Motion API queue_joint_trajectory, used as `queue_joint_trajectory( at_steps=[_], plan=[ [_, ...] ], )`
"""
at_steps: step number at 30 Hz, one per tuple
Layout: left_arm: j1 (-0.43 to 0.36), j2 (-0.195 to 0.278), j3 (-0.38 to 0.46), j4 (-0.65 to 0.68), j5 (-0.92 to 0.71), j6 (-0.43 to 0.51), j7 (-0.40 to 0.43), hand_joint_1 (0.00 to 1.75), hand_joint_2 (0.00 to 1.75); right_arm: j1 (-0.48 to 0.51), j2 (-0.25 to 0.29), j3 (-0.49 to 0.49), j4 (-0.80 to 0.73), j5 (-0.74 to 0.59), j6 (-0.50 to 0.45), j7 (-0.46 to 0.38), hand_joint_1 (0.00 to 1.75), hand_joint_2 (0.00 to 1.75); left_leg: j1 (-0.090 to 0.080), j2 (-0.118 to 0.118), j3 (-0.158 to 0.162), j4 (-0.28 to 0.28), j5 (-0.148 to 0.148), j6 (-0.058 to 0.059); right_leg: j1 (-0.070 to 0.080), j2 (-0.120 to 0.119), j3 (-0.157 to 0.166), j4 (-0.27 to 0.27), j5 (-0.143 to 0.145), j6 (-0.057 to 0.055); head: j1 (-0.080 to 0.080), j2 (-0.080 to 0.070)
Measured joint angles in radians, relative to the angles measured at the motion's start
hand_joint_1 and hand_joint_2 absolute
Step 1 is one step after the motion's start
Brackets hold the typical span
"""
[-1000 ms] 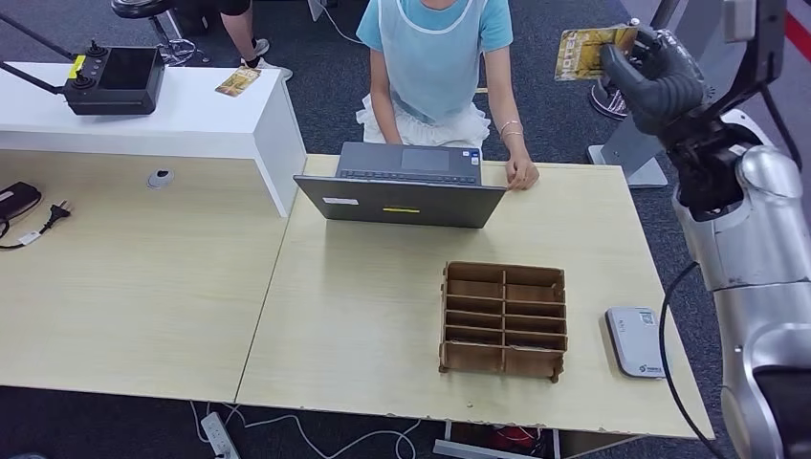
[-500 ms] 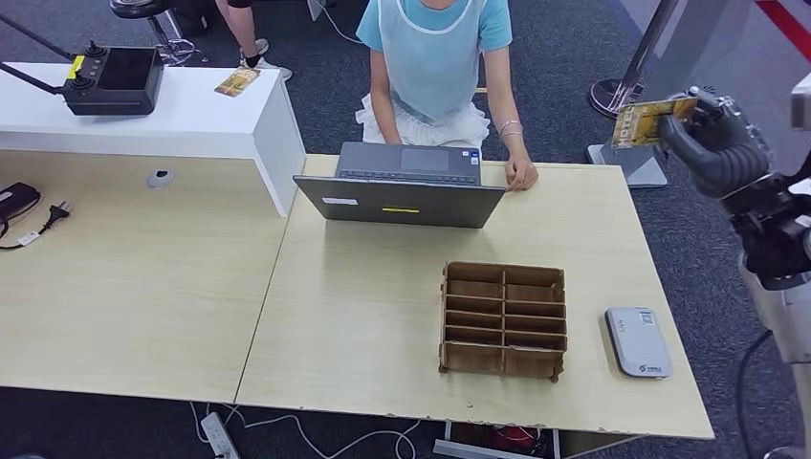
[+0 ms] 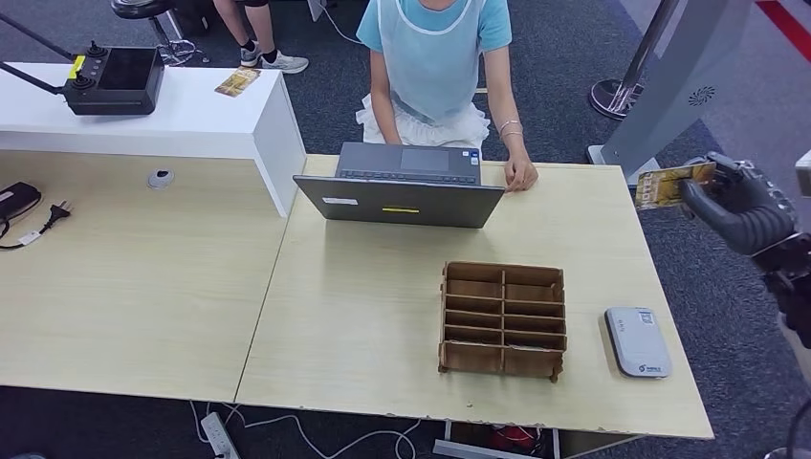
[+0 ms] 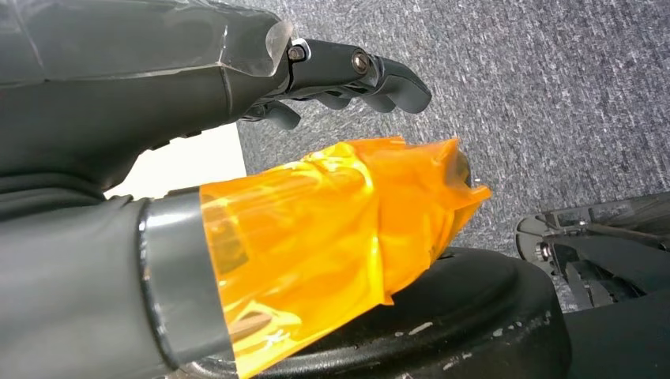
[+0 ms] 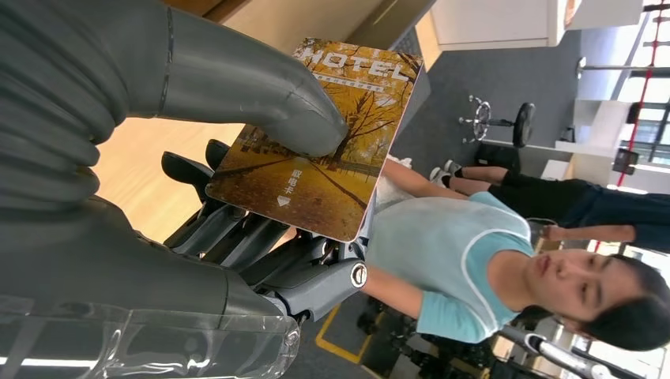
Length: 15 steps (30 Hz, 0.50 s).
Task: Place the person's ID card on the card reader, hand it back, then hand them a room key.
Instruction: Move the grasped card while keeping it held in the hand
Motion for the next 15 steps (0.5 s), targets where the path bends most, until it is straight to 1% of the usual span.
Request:
queue_joint_trajectory(
  at_steps=[6, 15],
  plan=[
    [0.0, 0.001, 0.0, 0.0, -0.011, 0.0, 0.006, 0.0, 0.0, 0.058, -0.008, -0.019, 0.007, -0.004, 0.018, 0.002, 1.75, 1.75, 0.0, 0.0, 0.0, 0.0, 0.0, 0.0, 0.0, 0.0, 0.0, 0.0, 0.0, 0.0, 0.0, 0.0],
    [0.0, 0.004, 0.0, 0.0, -0.018, 0.0, 0.008, 0.0, 0.0, 0.096, -0.024, -0.042, 0.064, -0.019, 0.052, 0.0, 1.75, 1.75, 0.0, 0.0, 0.0, 0.0, 0.0, 0.0, 0.0, 0.0, 0.0, 0.0, 0.0, 0.0, 0.0, 0.0]
  ],
)
